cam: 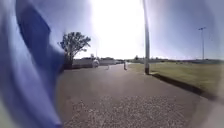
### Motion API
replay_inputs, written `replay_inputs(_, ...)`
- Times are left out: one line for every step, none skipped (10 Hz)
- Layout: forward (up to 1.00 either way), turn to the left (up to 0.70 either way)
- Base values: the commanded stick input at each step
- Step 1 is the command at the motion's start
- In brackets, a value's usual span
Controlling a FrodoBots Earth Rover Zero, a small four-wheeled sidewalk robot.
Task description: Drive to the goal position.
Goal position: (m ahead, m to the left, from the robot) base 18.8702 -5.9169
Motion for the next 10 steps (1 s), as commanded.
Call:
replay_inputs(0.85, 0.0)
replay_inputs(0.85, 0.0)
replay_inputs(0.85, 0.0)
replay_inputs(0.85, 0.0)
replay_inputs(0.85, 0.0)
replay_inputs(0.85, 0.0)
replay_inputs(0.85, 0.0)
replay_inputs(0.85, 0.0)
replay_inputs(0.85, 0.0)
replay_inputs(0.85, 0.0)
